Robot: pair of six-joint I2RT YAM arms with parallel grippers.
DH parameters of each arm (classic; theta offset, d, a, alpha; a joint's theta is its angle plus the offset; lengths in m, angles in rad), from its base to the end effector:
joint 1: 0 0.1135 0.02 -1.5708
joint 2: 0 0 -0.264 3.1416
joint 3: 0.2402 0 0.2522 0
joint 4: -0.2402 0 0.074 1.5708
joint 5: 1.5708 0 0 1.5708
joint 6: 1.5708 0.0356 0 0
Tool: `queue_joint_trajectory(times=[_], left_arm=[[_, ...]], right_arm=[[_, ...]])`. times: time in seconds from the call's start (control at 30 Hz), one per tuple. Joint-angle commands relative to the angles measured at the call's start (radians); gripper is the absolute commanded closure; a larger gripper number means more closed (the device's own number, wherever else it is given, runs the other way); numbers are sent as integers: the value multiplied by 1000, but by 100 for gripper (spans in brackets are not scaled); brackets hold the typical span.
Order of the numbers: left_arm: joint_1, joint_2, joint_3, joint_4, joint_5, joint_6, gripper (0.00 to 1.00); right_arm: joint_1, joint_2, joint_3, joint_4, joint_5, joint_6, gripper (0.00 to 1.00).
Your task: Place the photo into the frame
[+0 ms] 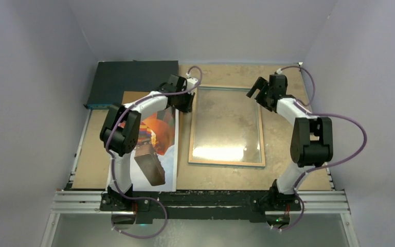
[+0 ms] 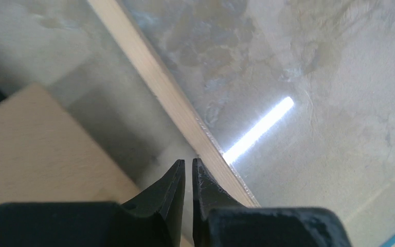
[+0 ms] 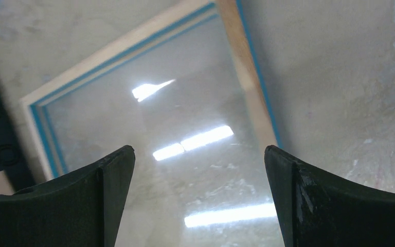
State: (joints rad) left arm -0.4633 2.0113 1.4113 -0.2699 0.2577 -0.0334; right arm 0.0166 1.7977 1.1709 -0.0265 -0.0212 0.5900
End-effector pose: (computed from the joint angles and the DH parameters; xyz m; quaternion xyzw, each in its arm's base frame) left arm 0.3883 -0.2041 0.1806 0.2418 0.9006 -0.2007 0.3004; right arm 0.3999 0.0074 0.2090 0.2490 0.8613 0.1413 0.4198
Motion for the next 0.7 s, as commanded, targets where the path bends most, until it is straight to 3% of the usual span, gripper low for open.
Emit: queue_joint_trajectory(times=[0.0, 0.1, 0.27, 0.47, 0.67], left_arm=[[86, -67, 200, -203, 15, 42, 79], [152, -121, 297, -350, 17, 102, 51], [314, -237, 312, -483, -29, 185, 34], [604, -340, 191, -567, -28, 297, 29], [741, -390, 69, -580, -16, 362, 43]], right_arm=[[62, -161, -35, 140, 24, 2, 1], [189, -164, 15, 138, -9, -43, 2], [417, -98, 89, 177, -161, -54, 5], [570, 108, 298, 160, -266, -119, 9], [622, 236, 365, 166, -296, -125, 20]])
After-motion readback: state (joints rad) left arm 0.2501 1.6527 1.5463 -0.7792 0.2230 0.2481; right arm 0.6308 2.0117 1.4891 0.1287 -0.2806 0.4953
